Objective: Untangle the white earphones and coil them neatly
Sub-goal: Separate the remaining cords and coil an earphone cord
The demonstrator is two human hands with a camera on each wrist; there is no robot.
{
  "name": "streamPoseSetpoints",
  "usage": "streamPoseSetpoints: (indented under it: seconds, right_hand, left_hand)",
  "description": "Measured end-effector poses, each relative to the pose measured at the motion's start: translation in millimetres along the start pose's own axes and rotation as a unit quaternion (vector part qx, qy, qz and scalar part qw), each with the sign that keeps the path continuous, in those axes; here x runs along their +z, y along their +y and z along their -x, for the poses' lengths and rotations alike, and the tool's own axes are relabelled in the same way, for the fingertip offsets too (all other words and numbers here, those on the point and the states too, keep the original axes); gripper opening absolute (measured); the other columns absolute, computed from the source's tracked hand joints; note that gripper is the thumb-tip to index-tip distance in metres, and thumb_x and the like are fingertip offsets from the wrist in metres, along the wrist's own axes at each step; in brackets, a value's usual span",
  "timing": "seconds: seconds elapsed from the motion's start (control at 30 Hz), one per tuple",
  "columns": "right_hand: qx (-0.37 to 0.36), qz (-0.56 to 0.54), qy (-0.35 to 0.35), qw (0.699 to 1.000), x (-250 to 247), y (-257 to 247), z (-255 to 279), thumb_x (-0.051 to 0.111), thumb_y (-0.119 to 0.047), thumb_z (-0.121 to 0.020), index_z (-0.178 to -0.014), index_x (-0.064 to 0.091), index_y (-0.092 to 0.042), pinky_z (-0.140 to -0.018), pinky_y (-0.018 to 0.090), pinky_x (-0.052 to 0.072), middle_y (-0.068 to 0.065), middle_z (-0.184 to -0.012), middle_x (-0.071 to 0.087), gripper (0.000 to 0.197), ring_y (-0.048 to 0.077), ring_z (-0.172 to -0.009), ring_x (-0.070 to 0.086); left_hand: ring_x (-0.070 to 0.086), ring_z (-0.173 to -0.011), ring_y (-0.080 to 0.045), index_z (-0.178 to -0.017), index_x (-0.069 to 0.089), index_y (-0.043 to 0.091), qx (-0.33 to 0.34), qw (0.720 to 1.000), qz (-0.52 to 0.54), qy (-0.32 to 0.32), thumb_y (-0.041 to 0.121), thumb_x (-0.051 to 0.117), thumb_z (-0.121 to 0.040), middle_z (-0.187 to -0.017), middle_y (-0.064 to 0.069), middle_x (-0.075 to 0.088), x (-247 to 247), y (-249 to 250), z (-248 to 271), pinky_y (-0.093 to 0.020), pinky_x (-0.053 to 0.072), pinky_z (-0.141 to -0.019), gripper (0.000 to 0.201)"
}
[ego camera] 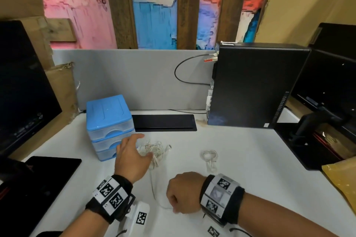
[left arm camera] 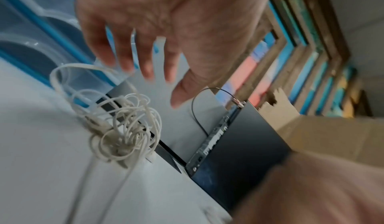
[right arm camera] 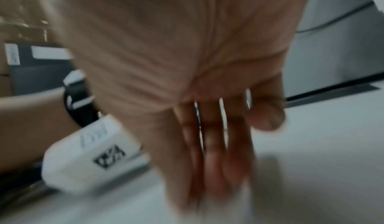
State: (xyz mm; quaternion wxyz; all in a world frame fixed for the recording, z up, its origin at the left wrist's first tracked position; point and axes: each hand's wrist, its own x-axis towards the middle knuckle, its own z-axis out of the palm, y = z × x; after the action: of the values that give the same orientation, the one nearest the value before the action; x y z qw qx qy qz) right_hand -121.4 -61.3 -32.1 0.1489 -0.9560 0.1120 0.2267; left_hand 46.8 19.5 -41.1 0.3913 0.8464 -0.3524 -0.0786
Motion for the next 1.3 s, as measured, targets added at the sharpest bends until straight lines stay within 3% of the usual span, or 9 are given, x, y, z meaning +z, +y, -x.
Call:
streamPoseSetpoints:
  seconds: [0.07, 0.2, 0.37, 0.5, 0.7, 0.8, 1.03, 1.2, 1.3]
  right_hand:
    - [0.005, -0.02, -0.008, 1.0, -15.6, 5.0, 8.6, 0.071, -0.036, -0.086, -0.093, 0.072, -0.014, -0.081, 0.034, 0.055, 0.0, -0.098, 0.073, 0.023, 0.022, -0.091, 0.067]
    - [0.05, -0.143, 0.157, 0.976, -38.4, 21.7, 16.1, 0.072, -0.048, -0.084, -0.108, 0.07, -0.026, -0.085, 0.029, 0.053, -0.008, -0.101, 0.071, 0.033, 0.013, -0.09, 0.064]
    - [0.1, -0.39, 0.32, 0.858, -20.1, 35.9, 17.2, 0.082, -0.044, -0.077, -0.089, 0.07, -0.028, -0.07, 0.027, 0.053, -0.009, -0.082, 0.067, 0.024, 0.006, -0.069, 0.061]
    - [0.082, -0.462, 0.302, 0.83, -3.4, 27.4, 31.8, 0.084, -0.044, -0.075, -0.098, 0.071, -0.027, -0.061, 0.021, 0.05, 0.001, -0.091, 0.072, 0.031, 0.007, -0.067, 0.062]
    - [0.076, -0.473, 0.328, 0.815, -0.4, 19.0, 59.4, 0.084, -0.041, -0.074, -0.114, 0.063, -0.034, -0.073, 0.025, 0.057, -0.005, -0.102, 0.065, 0.046, 0.01, -0.078, 0.065]
    - [0.029, -0.491, 0.347, 0.799, -4.7, 14.8, 64.8, 0.078, -0.033, -0.085, -0.102, 0.068, -0.033, -0.063, 0.027, 0.056, 0.0, -0.093, 0.069, 0.02, 0.02, -0.076, 0.068]
    - [-0.074, -0.528, 0.398, 0.746, -29.2, 12.1, 89.5, 0.062, -0.014, -0.096, -0.089, 0.072, 0.001, -0.053, 0.026, 0.05, 0.009, -0.071, 0.069, 0.019, 0.015, -0.06, 0.062]
    - [-0.113, -0.587, 0.381, 0.705, -38.5, 5.9, 98.0, 0.058, -0.015, -0.097, -0.09, 0.068, 0.007, -0.051, 0.028, 0.05, 0.017, -0.07, 0.063, 0.025, 0.019, -0.056, 0.058]
    - [-0.098, -0.61, 0.381, 0.688, -39.0, 2.5, 98.4, 0.058, -0.017, -0.097, -0.089, 0.071, 0.002, -0.049, 0.028, 0.047, 0.011, -0.065, 0.063, 0.025, 0.019, -0.053, 0.055]
  left_hand:
    - [0.045, -0.127, -0.026, -0.137, 0.047, 0.03, -0.04, 0.997, -0.038, -0.058, 0.024, 0.076, -0.081, -0.133, 0.004, 0.05, 3.1, -4.3, -9.1, -0.042, 0.041, -0.108, 0.063]
    - [0.069, -0.083, -0.016, -0.089, 0.07, 0.026, -0.043, 0.992, 0.029, -0.119, 0.01, 0.067, -0.087, -0.092, 0.0, 0.075, 12.3, -9.4, -14.2, -0.036, 0.057, -0.084, 0.016]
    - [0.066, -0.063, -0.013, -0.088, 0.073, 0.013, -0.033, 0.966, 0.215, -0.141, -0.003, 0.057, -0.09, -0.073, -0.005, 0.072, -2.4, 21.5, -2.2, -0.023, 0.053, -0.061, 0.023]
    - [0.067, -0.069, -0.017, -0.092, 0.07, 0.01, -0.023, 0.939, 0.308, -0.152, 0.001, 0.058, -0.092, -0.075, -0.006, 0.071, -17.0, 50.4, 12.3, -0.024, 0.051, -0.063, 0.016]
    - [0.066, -0.074, -0.018, -0.087, 0.073, 0.017, 0.069, 0.9, 0.396, -0.166, 0.004, 0.064, -0.092, -0.079, -0.006, 0.071, -38.6, 83.8, 36.4, -0.031, 0.049, -0.072, 0.016]
    - [0.066, -0.079, -0.017, -0.093, 0.074, 0.021, 0.163, 0.861, 0.433, -0.211, 0.023, 0.073, -0.081, -0.085, -0.006, 0.071, -46.1, 93.7, 49.9, -0.025, 0.052, -0.072, 0.012]
    - [0.061, -0.088, -0.017, -0.103, 0.072, 0.015, 0.215, 0.862, 0.416, -0.196, 0.028, 0.07, -0.069, -0.096, -0.009, 0.068, -52.5, 82.7, 40.7, -0.025, 0.051, -0.073, 0.037]
    - [0.068, -0.095, -0.02, -0.113, 0.07, 0.018, 0.187, 0.863, 0.383, -0.273, 0.035, 0.083, -0.07, -0.104, -0.009, 0.072, -50.4, 74.3, 35.9, -0.026, 0.054, -0.078, 0.048]
    - [0.07, -0.088, -0.018, -0.101, 0.074, 0.013, 0.174, 0.874, 0.364, -0.271, 0.025, 0.081, -0.081, -0.098, -0.009, 0.075, -44.9, 77.2, 38.1, -0.024, 0.054, -0.076, 0.025]
